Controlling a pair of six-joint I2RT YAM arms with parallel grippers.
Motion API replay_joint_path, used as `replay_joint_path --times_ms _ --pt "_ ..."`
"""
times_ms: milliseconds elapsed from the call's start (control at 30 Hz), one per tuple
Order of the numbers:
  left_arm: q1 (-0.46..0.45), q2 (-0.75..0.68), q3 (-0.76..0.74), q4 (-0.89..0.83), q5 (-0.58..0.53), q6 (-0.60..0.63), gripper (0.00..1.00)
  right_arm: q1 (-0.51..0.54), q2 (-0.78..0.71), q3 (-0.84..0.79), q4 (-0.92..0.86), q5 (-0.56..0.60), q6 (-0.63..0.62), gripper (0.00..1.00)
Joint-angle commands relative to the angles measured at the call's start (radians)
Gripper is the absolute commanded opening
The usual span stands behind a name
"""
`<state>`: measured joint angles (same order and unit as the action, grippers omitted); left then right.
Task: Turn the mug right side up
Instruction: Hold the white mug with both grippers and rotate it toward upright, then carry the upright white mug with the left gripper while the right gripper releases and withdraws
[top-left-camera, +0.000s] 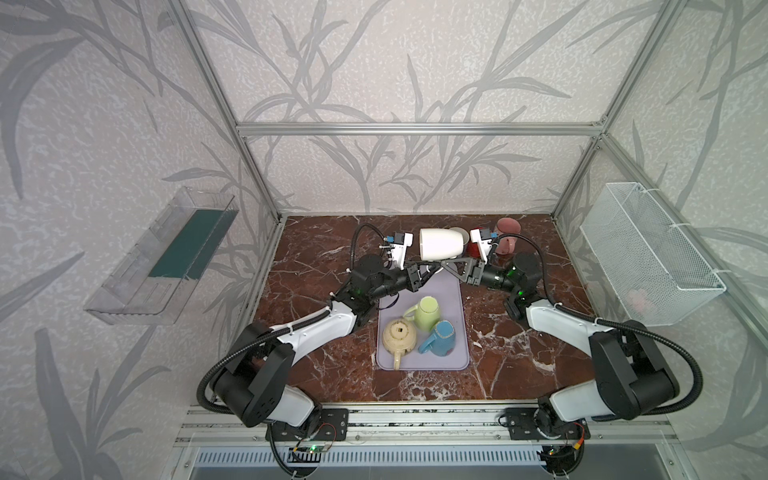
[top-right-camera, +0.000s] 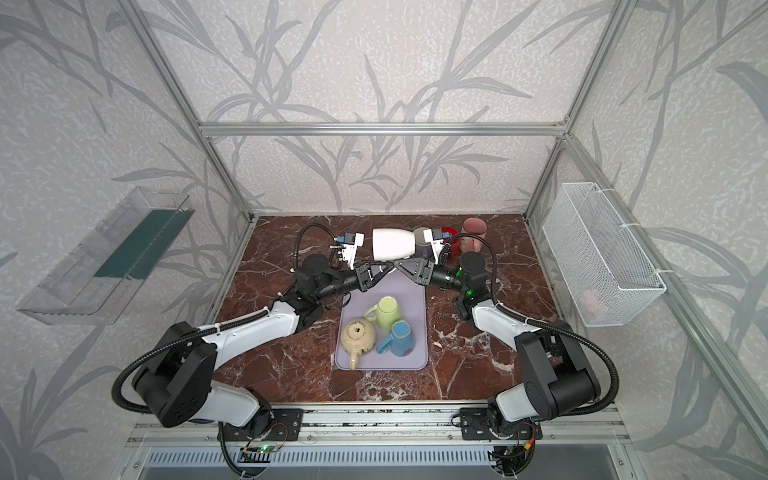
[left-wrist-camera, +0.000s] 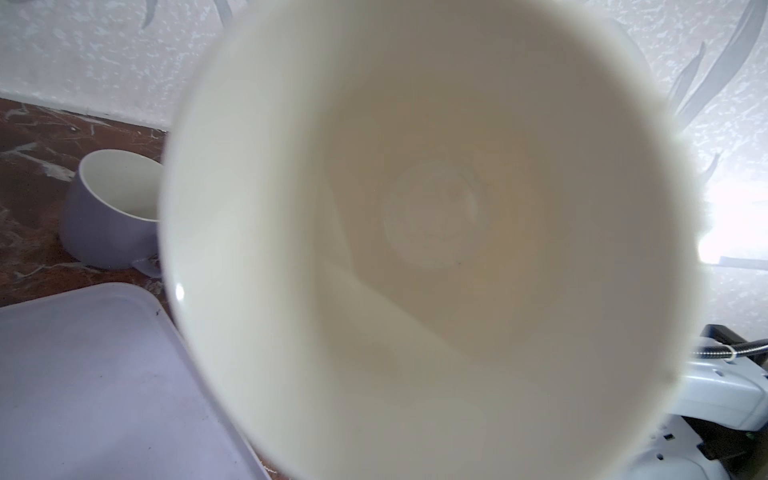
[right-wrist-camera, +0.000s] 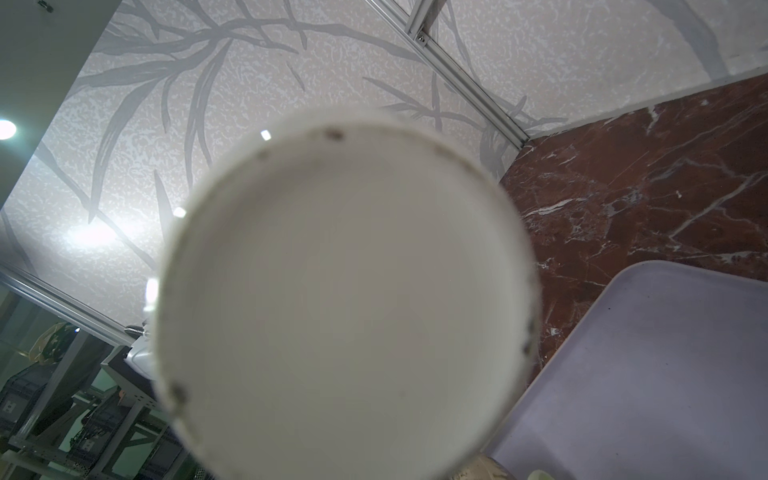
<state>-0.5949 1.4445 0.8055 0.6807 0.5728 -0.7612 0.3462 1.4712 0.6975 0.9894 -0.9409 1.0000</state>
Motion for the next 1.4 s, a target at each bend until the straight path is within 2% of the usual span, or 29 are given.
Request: replay_joint_path --times_ms 0,200,333,433,600,833,1100,1367 --pt "0.008 -0.055 0.028 -0.108 -0.098 0.074 0.0 0.004 -0.005 -0.01 0.048 -0.009 -0.077 0.22" --pt "0.017 -0.074 0.028 -0.181 -0.169 0.119 0.0 -0.011 -0.003 -0.04 0.027 0.03 -0.108 0.43" --pt "0.023 -0.075 0.066 -0.29 -0.213 0.164 0.0 -0.031 -0.038 -0.078 -0.036 0.093 -0.143 0.48" --pt "0.029 -0.069 0.111 -0.397 -0.254 0.216 0.0 -0.036 -0.117 -0.105 -0.235 0.217 -0.245 0.52" --pt "0.04 -0.022 0.237 -0.631 -0.338 0.316 0.0 -0.036 -0.238 -0.073 -0.691 0.431 -0.406 0.57" --pt "0.044 0.095 0.453 -0.95 -0.512 0.443 0.0 -0.035 -0.283 -0.062 -0.895 0.498 -0.448 0.63" --pt "0.054 0.333 0.749 -1.233 -0.602 0.547 0.0 -0.034 -0.283 -0.091 -0.875 0.545 -0.441 0.66" --pt "0.054 0.567 1.032 -1.357 -0.619 0.602 0.0 -0.023 -0.296 -0.124 -0.834 0.597 -0.411 0.67"
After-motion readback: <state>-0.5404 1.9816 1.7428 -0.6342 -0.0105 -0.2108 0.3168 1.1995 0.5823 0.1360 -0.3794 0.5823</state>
